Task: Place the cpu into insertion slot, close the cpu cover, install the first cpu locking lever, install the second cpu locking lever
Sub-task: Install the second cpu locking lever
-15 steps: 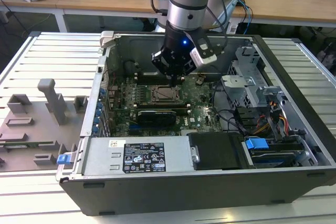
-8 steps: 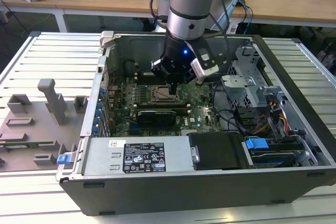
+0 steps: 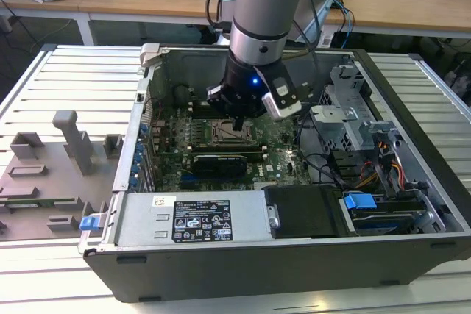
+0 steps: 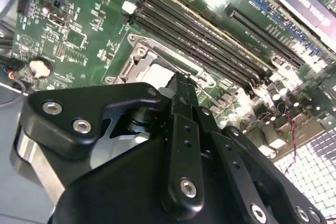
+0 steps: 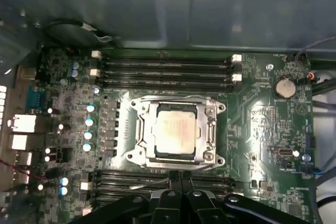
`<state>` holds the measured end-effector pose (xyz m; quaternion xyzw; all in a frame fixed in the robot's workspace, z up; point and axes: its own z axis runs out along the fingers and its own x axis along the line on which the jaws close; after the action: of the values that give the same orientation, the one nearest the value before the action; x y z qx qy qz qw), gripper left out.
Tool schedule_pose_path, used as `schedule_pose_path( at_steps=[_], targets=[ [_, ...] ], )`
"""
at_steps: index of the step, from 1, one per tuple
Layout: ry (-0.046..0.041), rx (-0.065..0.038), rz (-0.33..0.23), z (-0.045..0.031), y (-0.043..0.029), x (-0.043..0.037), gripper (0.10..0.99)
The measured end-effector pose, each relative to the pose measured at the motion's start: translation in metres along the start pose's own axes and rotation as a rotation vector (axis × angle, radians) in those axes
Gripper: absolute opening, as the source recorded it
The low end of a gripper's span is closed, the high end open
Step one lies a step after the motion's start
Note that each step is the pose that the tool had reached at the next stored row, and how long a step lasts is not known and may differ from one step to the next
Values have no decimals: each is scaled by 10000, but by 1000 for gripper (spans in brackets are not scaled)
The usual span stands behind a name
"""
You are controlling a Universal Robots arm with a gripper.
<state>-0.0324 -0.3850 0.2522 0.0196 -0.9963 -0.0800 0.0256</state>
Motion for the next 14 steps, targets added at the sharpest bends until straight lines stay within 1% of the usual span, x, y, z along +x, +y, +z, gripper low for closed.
schedule_pose_path(
  at_steps=[1, 3, 6, 8, 10, 12, 13, 14],
  targets=[
    [-1, -42, -2, 5, -22, 17, 106],
    [-2, -77, -5, 22, -50, 66, 106],
    [-3, -96, -6, 60, -77, 155, 106],
    [-4, -104, -6, 113, -95, 249, 106],
    [-3, -103, -7, 155, -105, 312, 106],
    [-4, -103, -5, 196, -115, 354, 106],
    [-3, -103, -7, 217, -119, 359, 106],
    [-2, -103, -14, 267, -129, 364, 106]
  ],
)
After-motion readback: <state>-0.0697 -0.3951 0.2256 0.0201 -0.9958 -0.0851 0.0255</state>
